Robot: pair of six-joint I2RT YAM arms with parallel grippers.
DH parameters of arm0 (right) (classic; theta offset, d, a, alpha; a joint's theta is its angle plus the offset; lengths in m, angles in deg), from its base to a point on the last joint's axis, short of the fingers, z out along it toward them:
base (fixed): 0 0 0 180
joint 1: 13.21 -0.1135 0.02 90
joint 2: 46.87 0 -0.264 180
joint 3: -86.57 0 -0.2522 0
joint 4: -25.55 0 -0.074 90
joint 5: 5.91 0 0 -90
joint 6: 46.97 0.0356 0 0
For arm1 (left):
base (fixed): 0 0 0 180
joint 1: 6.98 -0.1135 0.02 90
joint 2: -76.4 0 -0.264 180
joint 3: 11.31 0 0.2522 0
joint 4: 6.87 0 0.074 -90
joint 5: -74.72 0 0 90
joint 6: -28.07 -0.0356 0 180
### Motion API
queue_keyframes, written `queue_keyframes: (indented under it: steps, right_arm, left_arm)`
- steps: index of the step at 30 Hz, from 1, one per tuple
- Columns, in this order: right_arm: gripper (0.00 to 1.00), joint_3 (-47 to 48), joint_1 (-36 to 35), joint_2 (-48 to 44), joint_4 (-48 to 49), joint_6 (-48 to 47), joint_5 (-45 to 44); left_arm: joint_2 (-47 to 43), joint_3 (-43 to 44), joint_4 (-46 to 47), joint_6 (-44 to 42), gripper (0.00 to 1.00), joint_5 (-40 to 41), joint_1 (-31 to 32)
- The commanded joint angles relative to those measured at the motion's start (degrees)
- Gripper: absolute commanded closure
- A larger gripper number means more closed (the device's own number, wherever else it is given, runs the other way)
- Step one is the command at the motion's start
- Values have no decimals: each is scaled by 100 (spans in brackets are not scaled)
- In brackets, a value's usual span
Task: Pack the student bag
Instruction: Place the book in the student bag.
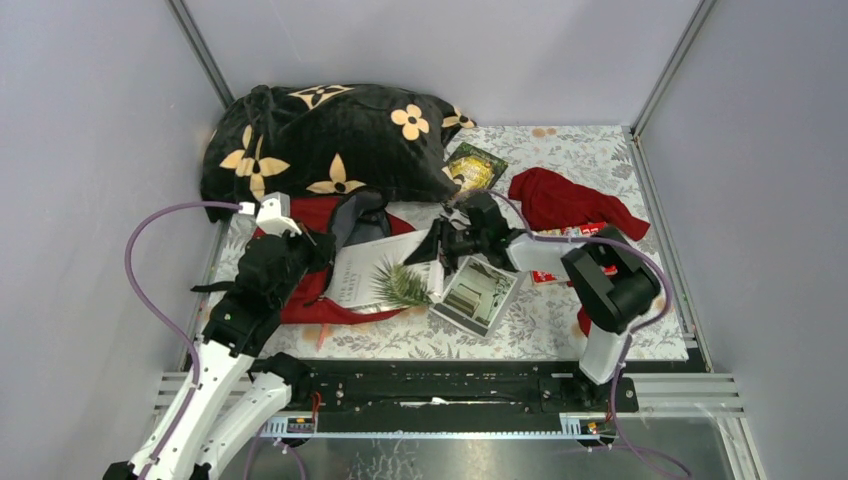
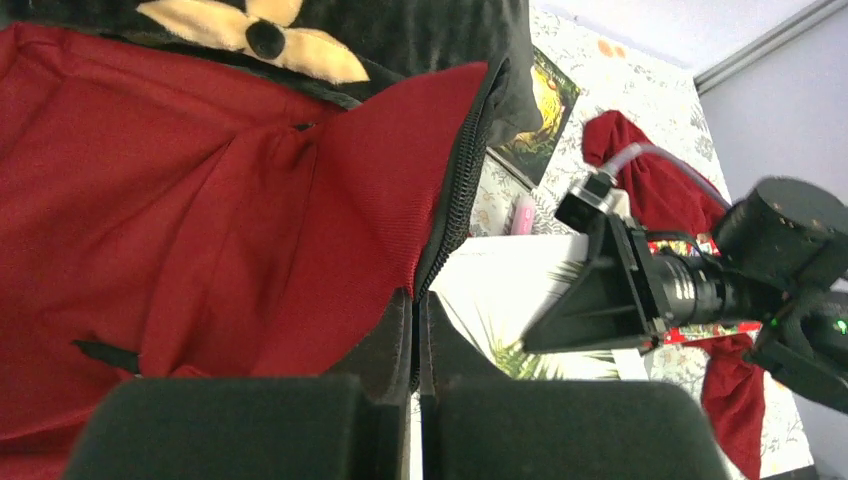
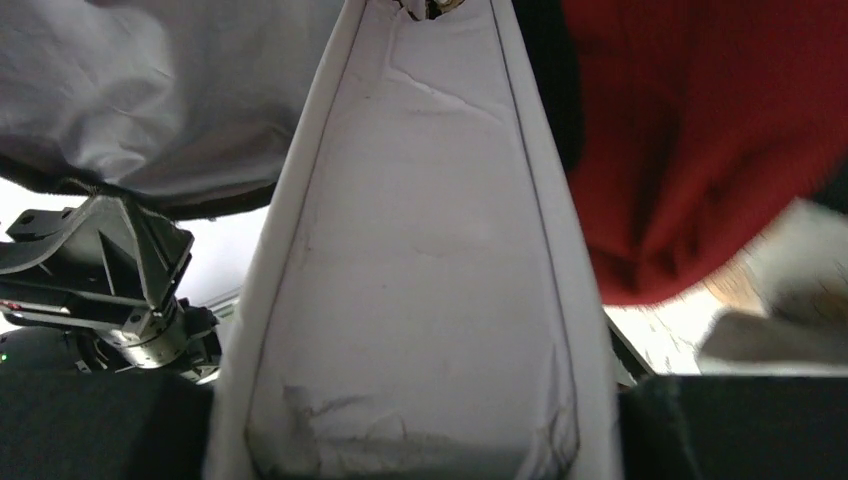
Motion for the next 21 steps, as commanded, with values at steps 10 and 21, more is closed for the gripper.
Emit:
queue_keyframes:
  steps: [10,21]
  right_arm:
    - [87,3077,-705,2025,716,336,458]
    - [83,4689,-1179,3433,1314,1015,-40]
  left_arm:
    - [-277,-71,1297,-486,100,-549,-37]
    - [-496,-277,1607,-667,100,-714,-44]
